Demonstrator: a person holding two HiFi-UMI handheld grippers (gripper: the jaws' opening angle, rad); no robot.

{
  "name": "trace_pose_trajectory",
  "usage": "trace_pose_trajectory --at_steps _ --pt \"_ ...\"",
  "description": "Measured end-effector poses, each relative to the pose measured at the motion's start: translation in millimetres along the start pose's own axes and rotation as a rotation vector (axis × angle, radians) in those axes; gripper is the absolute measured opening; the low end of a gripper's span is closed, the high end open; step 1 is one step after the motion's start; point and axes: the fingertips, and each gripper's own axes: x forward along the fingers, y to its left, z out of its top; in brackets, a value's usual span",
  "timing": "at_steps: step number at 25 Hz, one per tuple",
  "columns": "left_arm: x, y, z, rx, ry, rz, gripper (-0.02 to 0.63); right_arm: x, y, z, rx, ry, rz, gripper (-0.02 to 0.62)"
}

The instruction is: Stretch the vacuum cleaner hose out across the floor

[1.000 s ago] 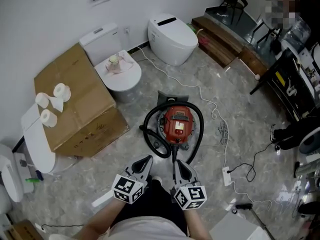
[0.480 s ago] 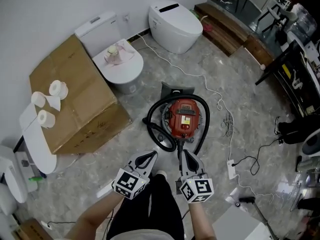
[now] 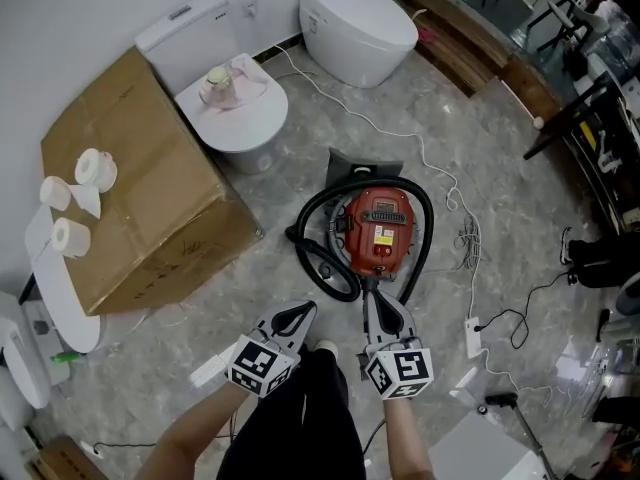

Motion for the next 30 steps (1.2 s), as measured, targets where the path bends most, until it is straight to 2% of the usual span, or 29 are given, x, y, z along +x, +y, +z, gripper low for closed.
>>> trace_pose_trajectory --at_steps 7,12,17,26,30 --pt "41 53 -59 -0.019 0.003 0.027 0.008 48 -25 -61 -0.007 0.014 -0.003 0.017" --pt "74 79 -113 -0.021 0.04 0.024 0.008 80 -38 -102 -0.034 0.019 -0.013 0.017" --pt "102 98 -160 -0.096 0.028 0.026 0.008 112 -50 -143 -0.054 0.013 -0.005 0.017" --pt "162 135 -243 -0.123 0.052 0.002 0.009 165 -63 -228 -0.106 0.054 0.055 0.017" --pt "187 158 -277 -0.165 0.066 0.027 0.009 183 -71 -265 -0.113 0.075 0.081 0.017"
